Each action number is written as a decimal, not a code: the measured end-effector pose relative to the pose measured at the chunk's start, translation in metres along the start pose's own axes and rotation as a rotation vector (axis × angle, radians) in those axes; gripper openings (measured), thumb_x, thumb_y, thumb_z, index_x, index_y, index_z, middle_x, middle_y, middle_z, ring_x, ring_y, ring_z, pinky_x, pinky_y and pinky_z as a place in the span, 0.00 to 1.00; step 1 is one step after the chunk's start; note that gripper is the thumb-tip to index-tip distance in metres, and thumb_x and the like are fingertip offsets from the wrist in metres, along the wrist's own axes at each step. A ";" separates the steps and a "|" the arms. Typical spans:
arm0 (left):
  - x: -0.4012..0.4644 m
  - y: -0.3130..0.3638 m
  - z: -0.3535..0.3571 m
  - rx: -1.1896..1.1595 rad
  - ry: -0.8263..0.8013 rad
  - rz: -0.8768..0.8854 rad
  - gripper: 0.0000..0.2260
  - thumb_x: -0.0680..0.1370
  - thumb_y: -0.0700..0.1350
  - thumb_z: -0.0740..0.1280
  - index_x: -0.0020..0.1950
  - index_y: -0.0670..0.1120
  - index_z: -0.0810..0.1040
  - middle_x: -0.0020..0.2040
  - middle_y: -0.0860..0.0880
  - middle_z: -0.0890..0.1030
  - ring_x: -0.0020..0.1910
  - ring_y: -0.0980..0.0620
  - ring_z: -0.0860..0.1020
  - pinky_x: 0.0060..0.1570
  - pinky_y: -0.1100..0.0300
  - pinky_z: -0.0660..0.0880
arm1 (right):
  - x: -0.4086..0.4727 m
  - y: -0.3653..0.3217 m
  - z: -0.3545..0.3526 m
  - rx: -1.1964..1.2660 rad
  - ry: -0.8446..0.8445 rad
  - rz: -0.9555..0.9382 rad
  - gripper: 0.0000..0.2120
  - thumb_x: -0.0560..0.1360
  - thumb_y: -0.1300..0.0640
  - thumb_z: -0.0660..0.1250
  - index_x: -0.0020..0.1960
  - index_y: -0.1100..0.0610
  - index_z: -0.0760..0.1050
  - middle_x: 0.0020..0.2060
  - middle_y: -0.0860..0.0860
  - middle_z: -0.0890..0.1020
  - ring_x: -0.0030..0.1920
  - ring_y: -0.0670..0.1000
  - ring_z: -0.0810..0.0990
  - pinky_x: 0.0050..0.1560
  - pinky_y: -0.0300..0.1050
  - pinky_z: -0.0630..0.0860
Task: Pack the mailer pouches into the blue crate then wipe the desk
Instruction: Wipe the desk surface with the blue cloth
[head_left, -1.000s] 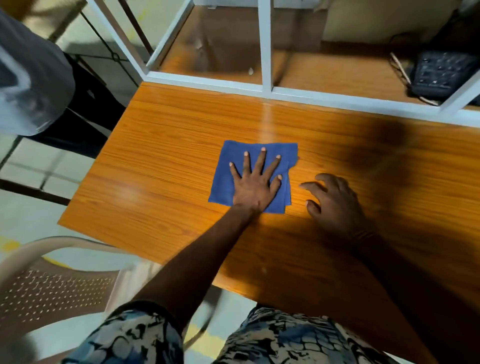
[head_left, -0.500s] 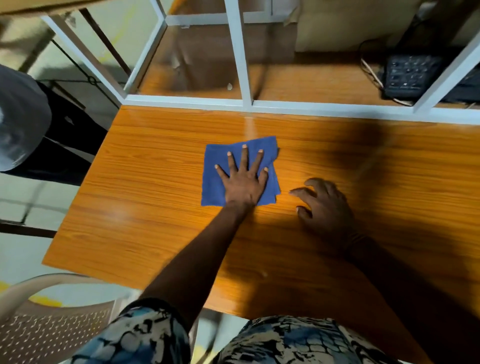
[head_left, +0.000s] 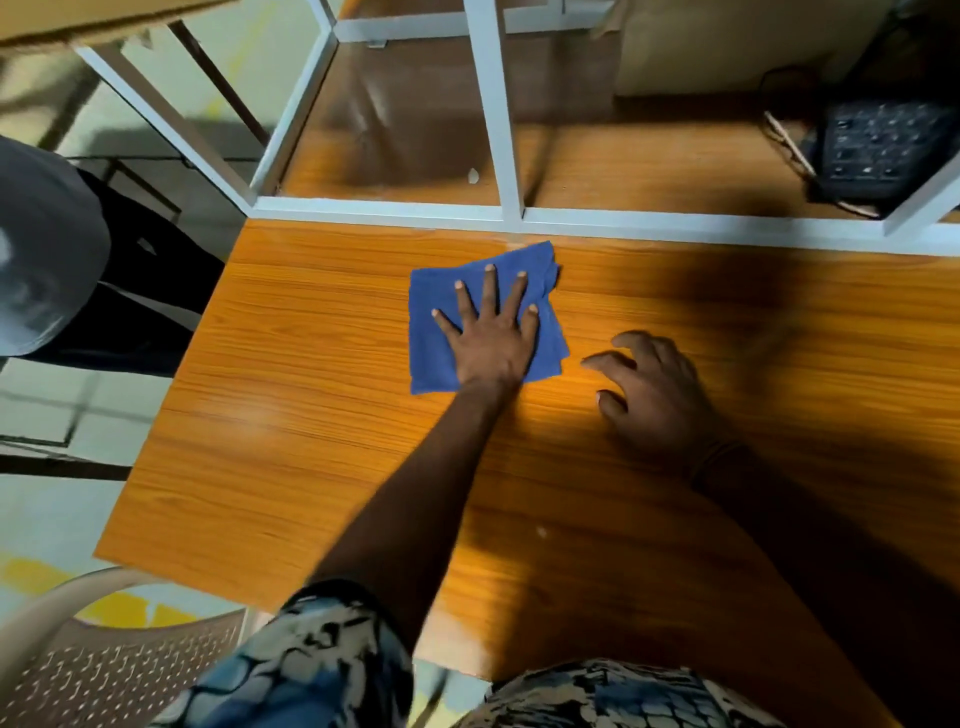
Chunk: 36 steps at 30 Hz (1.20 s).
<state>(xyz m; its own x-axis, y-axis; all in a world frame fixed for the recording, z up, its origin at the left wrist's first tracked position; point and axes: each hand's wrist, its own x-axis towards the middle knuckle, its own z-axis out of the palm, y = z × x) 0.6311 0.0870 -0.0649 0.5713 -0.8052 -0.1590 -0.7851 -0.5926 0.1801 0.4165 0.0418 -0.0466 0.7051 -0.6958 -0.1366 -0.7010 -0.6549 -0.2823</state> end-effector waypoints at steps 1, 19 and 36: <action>0.003 0.011 0.001 0.005 -0.012 0.009 0.25 0.83 0.63 0.45 0.80 0.64 0.44 0.82 0.55 0.43 0.80 0.39 0.41 0.71 0.28 0.40 | 0.004 0.000 0.000 -0.009 -0.005 -0.003 0.23 0.71 0.43 0.59 0.66 0.41 0.72 0.67 0.52 0.70 0.66 0.59 0.68 0.61 0.57 0.69; 0.050 0.011 -0.011 -0.014 -0.003 0.041 0.24 0.84 0.60 0.46 0.80 0.62 0.50 0.82 0.54 0.47 0.80 0.38 0.44 0.70 0.27 0.42 | 0.037 -0.017 0.003 -0.007 0.112 0.025 0.23 0.70 0.45 0.59 0.63 0.44 0.76 0.65 0.54 0.73 0.63 0.61 0.71 0.58 0.59 0.71; 0.045 -0.070 -0.019 0.085 -0.006 0.384 0.23 0.84 0.61 0.49 0.79 0.64 0.52 0.82 0.56 0.49 0.80 0.41 0.46 0.71 0.29 0.43 | 0.073 -0.055 0.015 -0.005 0.124 -0.044 0.20 0.72 0.50 0.64 0.64 0.48 0.76 0.63 0.55 0.73 0.61 0.63 0.72 0.56 0.58 0.73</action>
<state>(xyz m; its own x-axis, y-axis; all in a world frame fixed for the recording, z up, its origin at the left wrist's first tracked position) 0.7165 0.0915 -0.0662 0.2308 -0.9677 -0.1016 -0.9587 -0.2440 0.1462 0.5083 0.0311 -0.0548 0.7172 -0.6969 -0.0059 -0.6701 -0.6872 -0.2805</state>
